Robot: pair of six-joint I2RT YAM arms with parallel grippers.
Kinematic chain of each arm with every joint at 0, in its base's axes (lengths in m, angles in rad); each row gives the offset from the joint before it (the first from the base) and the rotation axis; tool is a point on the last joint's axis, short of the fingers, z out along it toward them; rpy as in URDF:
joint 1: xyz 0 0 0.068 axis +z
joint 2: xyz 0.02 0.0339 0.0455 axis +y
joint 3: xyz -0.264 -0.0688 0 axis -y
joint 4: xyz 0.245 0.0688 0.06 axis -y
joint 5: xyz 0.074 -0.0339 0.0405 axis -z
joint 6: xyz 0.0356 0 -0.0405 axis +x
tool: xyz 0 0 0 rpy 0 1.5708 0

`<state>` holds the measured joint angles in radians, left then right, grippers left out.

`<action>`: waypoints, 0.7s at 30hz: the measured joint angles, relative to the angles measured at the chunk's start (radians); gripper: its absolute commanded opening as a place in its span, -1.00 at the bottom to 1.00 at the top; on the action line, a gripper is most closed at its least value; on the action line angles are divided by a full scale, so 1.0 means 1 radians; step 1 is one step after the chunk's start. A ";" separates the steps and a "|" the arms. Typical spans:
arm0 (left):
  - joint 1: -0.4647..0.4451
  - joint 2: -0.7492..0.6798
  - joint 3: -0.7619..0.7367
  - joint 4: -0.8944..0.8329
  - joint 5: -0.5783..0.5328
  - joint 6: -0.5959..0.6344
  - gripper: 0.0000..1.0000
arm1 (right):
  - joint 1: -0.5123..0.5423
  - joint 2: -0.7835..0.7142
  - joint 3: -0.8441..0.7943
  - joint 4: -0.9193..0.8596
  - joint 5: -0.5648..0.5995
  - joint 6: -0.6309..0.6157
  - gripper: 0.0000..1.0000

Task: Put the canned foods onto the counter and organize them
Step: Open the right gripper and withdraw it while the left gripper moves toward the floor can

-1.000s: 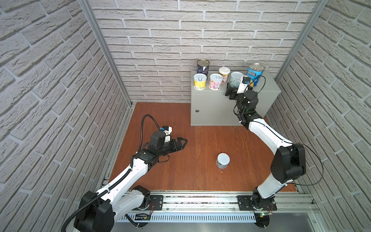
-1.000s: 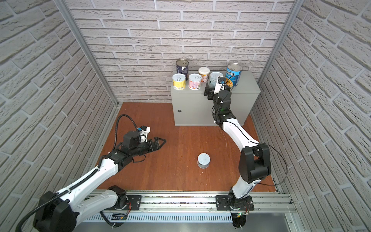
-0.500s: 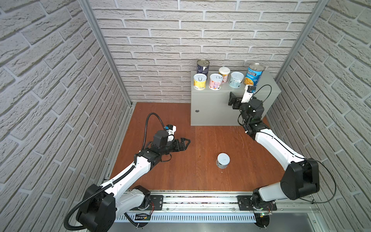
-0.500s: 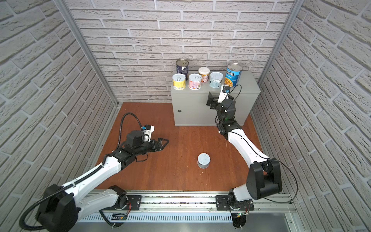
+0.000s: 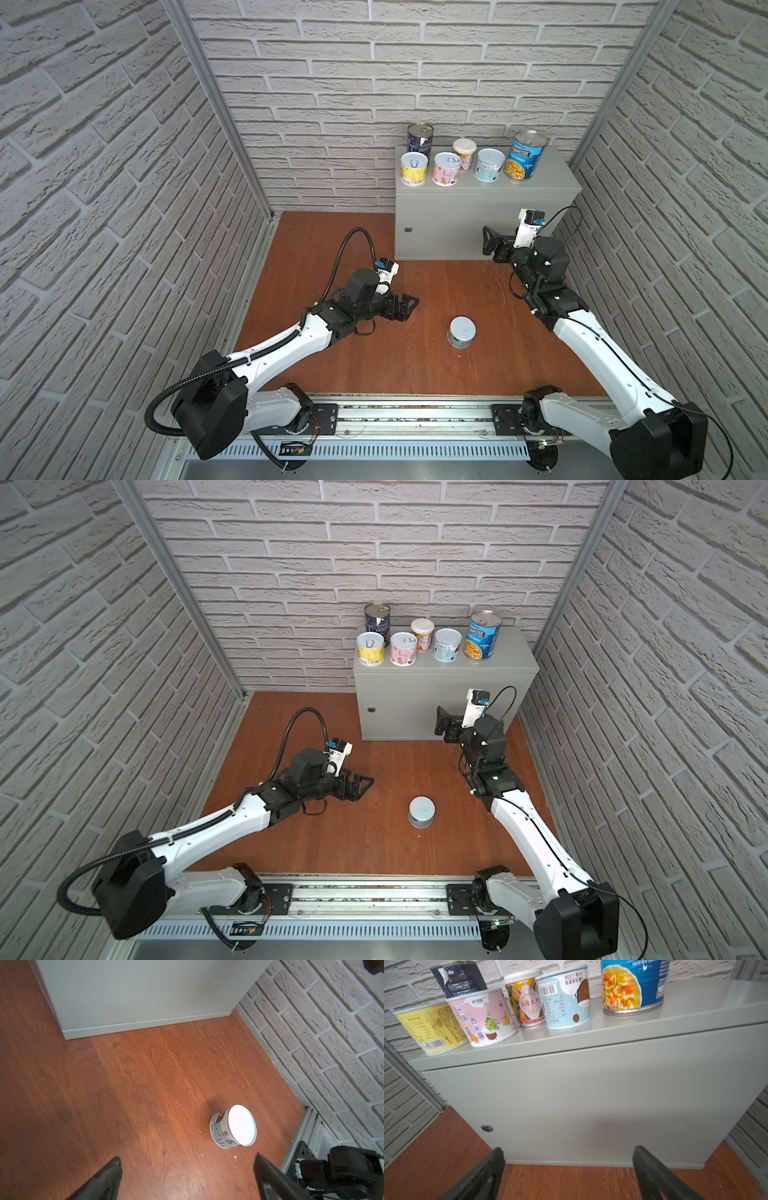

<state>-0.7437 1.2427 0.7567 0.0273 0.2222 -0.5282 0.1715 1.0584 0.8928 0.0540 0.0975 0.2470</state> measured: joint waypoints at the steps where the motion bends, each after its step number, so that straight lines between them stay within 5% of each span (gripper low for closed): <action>1: -0.012 0.010 0.004 0.008 0.000 0.010 0.96 | 0.000 -0.015 0.000 -0.045 -0.011 0.006 0.95; 13: -0.179 0.205 0.111 0.024 -0.024 0.172 0.96 | 0.000 -0.374 -0.167 -0.507 -0.010 0.067 0.99; 21: -0.209 0.401 0.201 0.050 0.002 0.238 0.96 | 0.000 -0.630 -0.218 -0.651 0.049 0.114 0.98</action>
<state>-0.9524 1.6436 0.9581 0.0769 0.2237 -0.2905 0.1715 0.4282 0.6746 -0.5972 0.1467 0.3607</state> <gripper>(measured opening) 0.982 0.993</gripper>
